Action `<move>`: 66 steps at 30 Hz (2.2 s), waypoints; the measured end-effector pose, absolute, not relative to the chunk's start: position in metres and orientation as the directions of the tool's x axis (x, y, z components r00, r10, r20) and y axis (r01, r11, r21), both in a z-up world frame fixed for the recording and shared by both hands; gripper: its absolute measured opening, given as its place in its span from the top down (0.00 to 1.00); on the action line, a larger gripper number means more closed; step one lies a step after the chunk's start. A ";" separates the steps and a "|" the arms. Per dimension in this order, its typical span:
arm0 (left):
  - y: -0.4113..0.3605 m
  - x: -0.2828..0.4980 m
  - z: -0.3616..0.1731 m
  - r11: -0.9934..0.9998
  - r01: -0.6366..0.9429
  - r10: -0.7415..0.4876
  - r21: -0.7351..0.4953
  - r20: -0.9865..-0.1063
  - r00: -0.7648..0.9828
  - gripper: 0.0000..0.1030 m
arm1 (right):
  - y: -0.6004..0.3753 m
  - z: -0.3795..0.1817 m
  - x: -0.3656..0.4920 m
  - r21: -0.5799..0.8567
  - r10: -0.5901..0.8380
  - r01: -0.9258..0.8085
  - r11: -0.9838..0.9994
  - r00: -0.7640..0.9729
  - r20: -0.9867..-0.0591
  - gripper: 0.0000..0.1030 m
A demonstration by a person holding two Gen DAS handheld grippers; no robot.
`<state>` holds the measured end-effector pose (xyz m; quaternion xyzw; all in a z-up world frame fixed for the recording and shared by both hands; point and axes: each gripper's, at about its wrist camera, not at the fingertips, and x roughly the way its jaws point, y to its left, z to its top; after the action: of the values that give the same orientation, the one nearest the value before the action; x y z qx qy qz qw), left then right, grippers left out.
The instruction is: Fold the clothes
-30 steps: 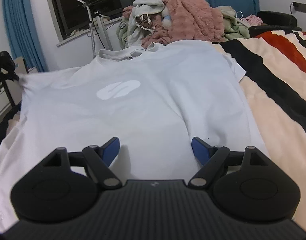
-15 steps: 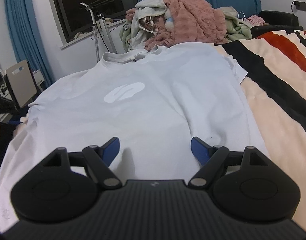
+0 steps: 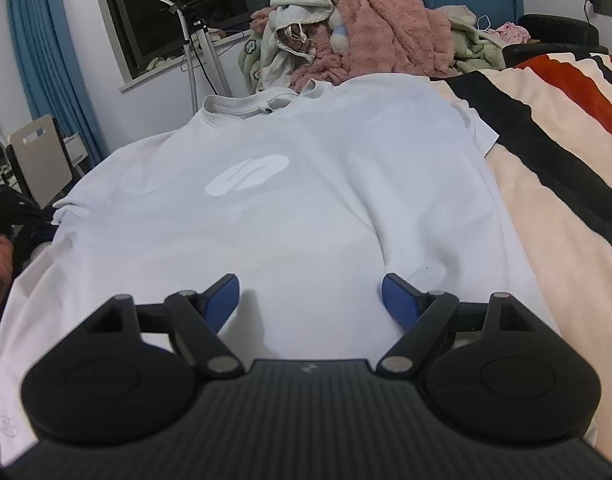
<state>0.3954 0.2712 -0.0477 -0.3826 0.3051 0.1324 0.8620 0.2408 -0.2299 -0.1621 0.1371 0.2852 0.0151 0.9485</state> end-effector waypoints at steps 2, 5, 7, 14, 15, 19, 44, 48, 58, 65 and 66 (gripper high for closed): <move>0.274 0.382 -0.035 0.678 -0.456 0.021 -0.577 -0.604 0.796 0.99 | -0.230 -0.161 0.240 0.270 0.106 0.050 0.961 0.839 -0.534 0.23; 0.272 0.366 -0.018 0.737 -0.469 0.091 -0.487 -0.616 0.782 0.99 | -0.231 -0.159 0.240 0.269 0.105 0.048 0.962 0.842 -0.528 0.23; 0.261 0.360 -0.017 0.783 -0.477 0.133 -0.400 -0.641 0.756 0.99 | -0.230 -0.157 0.239 0.262 0.103 0.044 0.964 0.847 -0.522 0.23; 0.229 0.327 -0.008 0.851 -0.392 0.094 -0.348 -0.634 0.768 0.67 | -0.234 -0.147 0.232 0.235 0.083 0.039 0.971 0.870 -0.486 0.23; 0.227 0.313 -0.006 0.855 -0.372 0.064 -0.362 -0.638 0.767 0.64 | -0.236 -0.145 0.231 0.240 0.083 0.040 0.970 0.873 -0.480 0.23; 0.218 0.247 -0.002 0.852 -0.284 -0.097 -0.439 -0.666 0.740 0.46 | -0.240 -0.136 0.223 0.248 0.078 0.042 0.968 0.888 -0.453 0.23; 0.146 0.057 -0.014 0.969 -0.099 -0.181 -0.228 -0.921 0.346 0.97 | -0.266 -0.077 0.114 0.222 0.021 0.070 0.972 0.925 -0.380 0.23; 0.128 0.049 -0.002 0.988 -0.080 -0.093 -0.129 -0.931 0.353 0.97 | -0.271 -0.075 0.110 0.222 0.017 0.073 0.972 0.926 -0.378 0.23; 0.115 0.039 0.013 0.995 -0.049 -0.050 -0.083 -0.880 0.472 0.52 | -0.318 -0.055 0.086 0.369 0.093 0.055 0.928 0.924 -0.371 0.22; 0.063 0.041 0.024 0.989 0.051 -0.146 -0.142 -0.816 0.559 0.46 | -0.347 -0.045 0.053 0.424 0.117 0.026 0.905 0.945 -0.307 0.22; 0.050 0.045 0.023 0.986 0.075 -0.167 -0.151 -0.809 0.564 0.46 | -0.351 -0.047 0.051 0.437 0.118 0.033 0.899 0.942 -0.313 0.22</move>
<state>0.0449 0.0497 0.0225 -0.0497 0.4620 -0.0687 0.8828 0.0514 -0.3507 -0.0474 0.2236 0.1682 0.0220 0.9598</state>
